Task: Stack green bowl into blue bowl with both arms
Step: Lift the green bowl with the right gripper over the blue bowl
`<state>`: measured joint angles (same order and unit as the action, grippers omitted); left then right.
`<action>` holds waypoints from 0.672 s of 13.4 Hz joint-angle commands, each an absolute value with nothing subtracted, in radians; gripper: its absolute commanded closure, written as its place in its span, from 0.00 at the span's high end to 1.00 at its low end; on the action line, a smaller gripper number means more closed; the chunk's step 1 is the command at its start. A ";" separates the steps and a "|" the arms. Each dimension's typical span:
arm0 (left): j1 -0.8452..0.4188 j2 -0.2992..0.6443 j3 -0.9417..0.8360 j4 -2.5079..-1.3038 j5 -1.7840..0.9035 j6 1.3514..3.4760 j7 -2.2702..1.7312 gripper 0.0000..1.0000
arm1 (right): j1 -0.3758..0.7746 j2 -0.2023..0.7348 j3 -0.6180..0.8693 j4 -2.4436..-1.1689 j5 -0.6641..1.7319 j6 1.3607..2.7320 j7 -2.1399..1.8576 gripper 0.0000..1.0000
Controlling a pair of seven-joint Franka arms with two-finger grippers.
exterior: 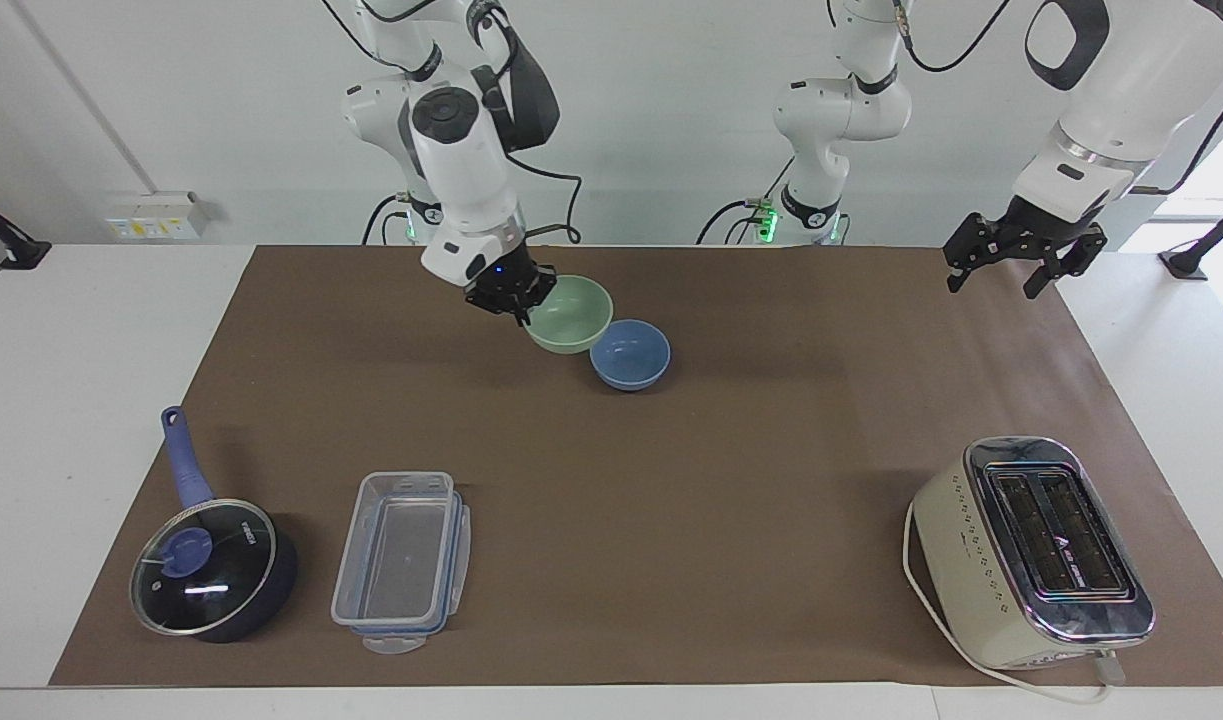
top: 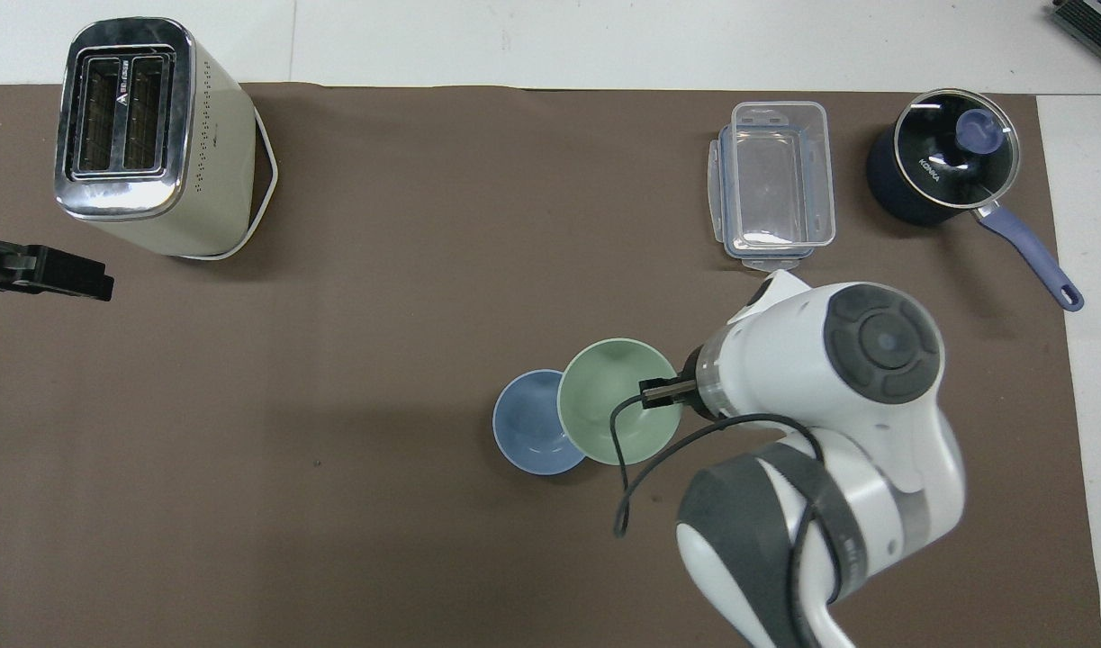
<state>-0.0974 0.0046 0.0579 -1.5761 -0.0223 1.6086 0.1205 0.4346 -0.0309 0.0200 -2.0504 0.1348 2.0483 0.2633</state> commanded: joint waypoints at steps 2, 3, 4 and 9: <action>-0.094 0.000 0.049 -1.568 -0.009 1.597 0.118 1.00 | 0.456 -0.035 0.020 -2.086 0.147 2.098 0.316 0.00; -0.094 0.000 0.051 -1.568 -0.011 1.595 0.117 1.00 | 0.491 -0.009 0.021 -2.089 0.149 2.111 0.342 0.00; -0.094 0.000 0.051 -1.568 -0.012 1.597 0.117 1.00 | 0.517 0.017 0.021 -2.085 0.149 2.137 0.383 0.00; -0.095 0.000 0.049 -1.568 -0.014 1.595 0.118 1.00 | 0.554 0.066 0.021 -2.097 0.149 2.209 0.407 0.00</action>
<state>-0.0976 0.0046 0.0518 -1.5761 -0.0224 1.6086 0.1204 0.5588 0.0629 0.0201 -2.0862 0.1350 2.1861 0.3985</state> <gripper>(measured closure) 0.000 0.956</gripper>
